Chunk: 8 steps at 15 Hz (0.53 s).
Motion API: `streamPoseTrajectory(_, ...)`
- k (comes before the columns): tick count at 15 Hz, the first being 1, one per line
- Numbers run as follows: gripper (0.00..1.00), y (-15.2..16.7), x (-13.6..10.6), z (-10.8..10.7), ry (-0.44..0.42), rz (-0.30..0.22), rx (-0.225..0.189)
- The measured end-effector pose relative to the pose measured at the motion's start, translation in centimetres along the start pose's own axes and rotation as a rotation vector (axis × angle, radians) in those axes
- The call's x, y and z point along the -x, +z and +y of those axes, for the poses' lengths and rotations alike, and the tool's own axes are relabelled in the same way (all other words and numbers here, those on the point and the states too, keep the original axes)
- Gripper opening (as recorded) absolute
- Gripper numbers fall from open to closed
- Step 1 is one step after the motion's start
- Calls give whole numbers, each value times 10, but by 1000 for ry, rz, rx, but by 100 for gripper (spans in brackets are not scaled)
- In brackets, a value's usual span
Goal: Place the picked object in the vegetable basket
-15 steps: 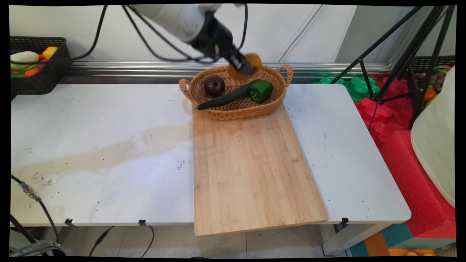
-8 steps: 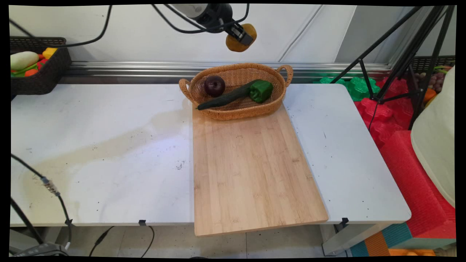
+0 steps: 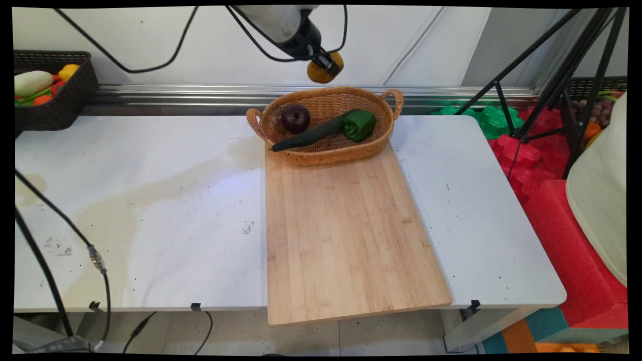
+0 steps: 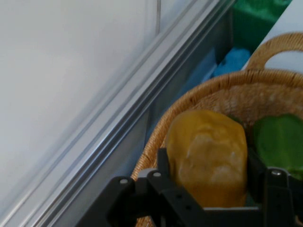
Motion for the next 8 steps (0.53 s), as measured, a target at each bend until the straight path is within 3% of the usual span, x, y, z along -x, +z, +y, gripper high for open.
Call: streamPoseTrajectory(8, 0, 74, 27, -4, 0, -103, 28)
